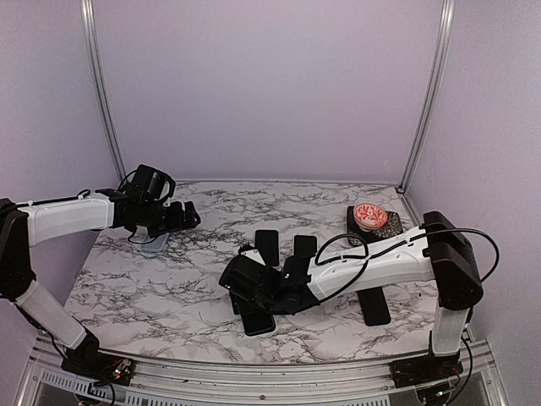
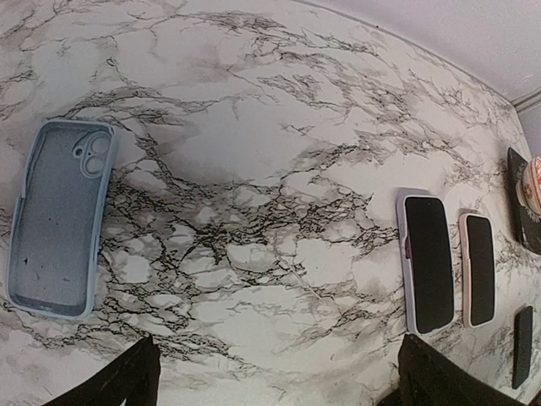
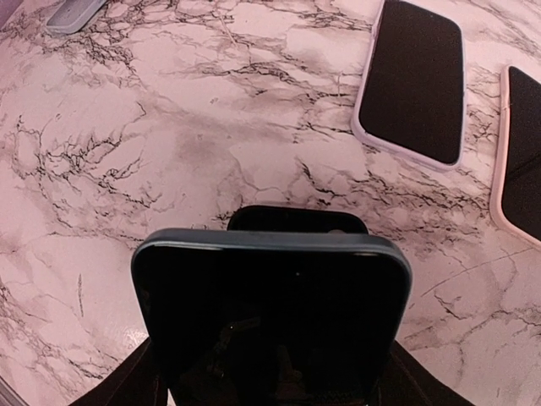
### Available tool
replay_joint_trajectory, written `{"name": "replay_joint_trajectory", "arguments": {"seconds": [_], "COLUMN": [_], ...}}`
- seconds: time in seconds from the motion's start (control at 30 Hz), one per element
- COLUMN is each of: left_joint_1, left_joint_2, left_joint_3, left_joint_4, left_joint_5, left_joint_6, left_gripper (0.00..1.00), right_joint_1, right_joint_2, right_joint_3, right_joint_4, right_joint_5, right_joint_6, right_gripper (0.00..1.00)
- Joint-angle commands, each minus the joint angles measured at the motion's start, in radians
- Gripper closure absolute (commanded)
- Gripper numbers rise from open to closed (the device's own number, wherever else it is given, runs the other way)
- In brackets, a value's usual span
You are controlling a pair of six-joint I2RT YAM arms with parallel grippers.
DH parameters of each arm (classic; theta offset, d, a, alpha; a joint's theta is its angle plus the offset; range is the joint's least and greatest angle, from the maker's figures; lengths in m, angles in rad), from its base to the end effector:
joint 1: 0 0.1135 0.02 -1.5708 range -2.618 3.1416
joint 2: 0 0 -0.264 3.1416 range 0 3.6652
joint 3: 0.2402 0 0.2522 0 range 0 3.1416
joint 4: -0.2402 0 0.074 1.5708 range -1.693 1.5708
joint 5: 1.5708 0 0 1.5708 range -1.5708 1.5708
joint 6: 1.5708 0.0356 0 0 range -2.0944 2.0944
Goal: Put the phone into the phone case
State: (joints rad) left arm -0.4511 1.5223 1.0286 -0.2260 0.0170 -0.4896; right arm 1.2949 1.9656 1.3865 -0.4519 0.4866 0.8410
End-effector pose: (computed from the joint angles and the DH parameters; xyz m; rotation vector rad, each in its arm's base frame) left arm 0.3001 -0.1460 0.2417 -0.0361 2.3426 -0.4990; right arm 0.1287 0.3934 0.1829 -0.3871 2.4238 0.3007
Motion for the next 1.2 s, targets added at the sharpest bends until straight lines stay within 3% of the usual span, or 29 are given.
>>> {"name": "replay_joint_trajectory", "arguments": {"seconds": [0.0, 0.17, 0.63, 1.07, 1.17], "left_joint_1": [-0.003, -0.003, -0.002, -0.002, -0.001], "left_joint_2": [-0.036, -0.038, -0.043, -0.060, -0.065], "left_joint_3": [-0.008, -0.006, -0.001, 0.004, 0.003], "left_joint_4": [0.016, 0.017, 0.017, 0.017, 0.015], "left_joint_5": [-0.011, -0.005, 0.009, 0.005, 0.009], "left_joint_6": [0.012, 0.013, 0.018, 0.030, 0.031], "left_gripper": [0.01, 0.01, 0.01, 0.01, 0.01], "right_joint_1": [0.005, -0.015, -0.017, -0.005, -0.006], "right_joint_2": [0.005, 0.026, 0.068, 0.088, 0.092], "right_joint_3": [-0.023, -0.031, -0.011, -0.046, -0.037], "right_joint_4": [0.040, 0.098, 0.026, -0.003, -0.021], "right_joint_5": [0.076, 0.036, -0.086, -0.118, -0.114], "right_joint_6": [0.056, 0.006, 0.047, 0.110, 0.112], "right_gripper": [0.87, 0.87, 0.87, 0.76, 0.67]}}
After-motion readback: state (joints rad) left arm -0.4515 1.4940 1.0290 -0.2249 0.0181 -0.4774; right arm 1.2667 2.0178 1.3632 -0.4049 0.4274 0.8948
